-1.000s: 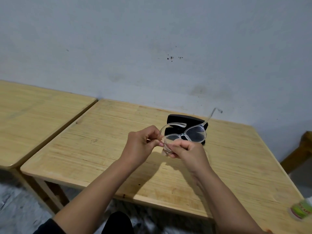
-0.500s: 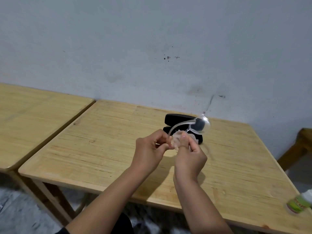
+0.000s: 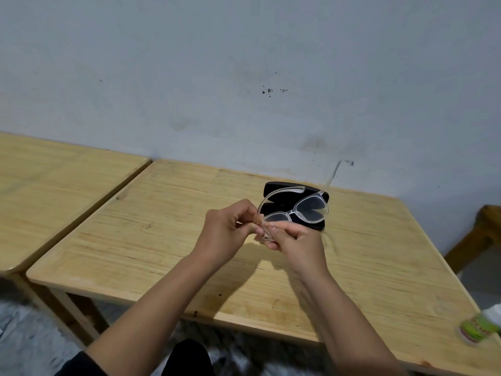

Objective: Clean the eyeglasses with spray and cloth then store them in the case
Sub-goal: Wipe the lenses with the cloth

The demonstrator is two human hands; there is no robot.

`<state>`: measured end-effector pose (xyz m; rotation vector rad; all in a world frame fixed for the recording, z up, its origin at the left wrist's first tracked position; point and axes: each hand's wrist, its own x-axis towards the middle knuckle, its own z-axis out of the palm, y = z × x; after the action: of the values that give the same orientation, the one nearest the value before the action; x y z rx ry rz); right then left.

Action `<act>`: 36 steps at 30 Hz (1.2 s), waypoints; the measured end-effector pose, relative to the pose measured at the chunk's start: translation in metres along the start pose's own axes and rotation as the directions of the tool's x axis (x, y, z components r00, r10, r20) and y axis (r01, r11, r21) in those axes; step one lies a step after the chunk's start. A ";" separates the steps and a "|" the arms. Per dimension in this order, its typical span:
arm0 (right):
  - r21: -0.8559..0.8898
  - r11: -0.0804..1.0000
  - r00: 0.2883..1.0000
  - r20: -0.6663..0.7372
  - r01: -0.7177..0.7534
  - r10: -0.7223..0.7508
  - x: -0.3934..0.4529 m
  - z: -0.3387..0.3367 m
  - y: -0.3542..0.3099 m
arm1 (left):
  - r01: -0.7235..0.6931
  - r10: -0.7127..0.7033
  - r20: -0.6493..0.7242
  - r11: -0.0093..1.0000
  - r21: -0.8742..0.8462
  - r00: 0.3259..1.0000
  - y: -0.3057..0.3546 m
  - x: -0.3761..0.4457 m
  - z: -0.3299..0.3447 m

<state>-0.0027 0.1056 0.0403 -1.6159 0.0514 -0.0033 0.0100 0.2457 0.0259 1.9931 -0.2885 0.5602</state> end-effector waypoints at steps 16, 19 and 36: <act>0.015 0.992 0.958 -0.261 0.127 -0.119 0.004 0.020 0.014 | -0.021 0.021 -0.060 1.000 -0.001 0.998 0.005 -0.009 0.005; 0.006 0.996 0.995 -0.048 0.089 -0.089 0.005 0.014 0.015 | -0.025 0.027 -0.059 0.999 0.023 0.998 -0.003 -0.004 -0.004; 0.197 0.971 0.978 0.181 -0.137 0.101 0.008 0.012 0.013 | 0.090 -0.049 -0.214 0.978 0.187 0.976 -0.024 -0.015 -0.079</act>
<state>0.0050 0.1164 0.0262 -1.3959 0.0159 0.2160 -0.0129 0.3265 0.0307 2.1026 -0.0341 0.7708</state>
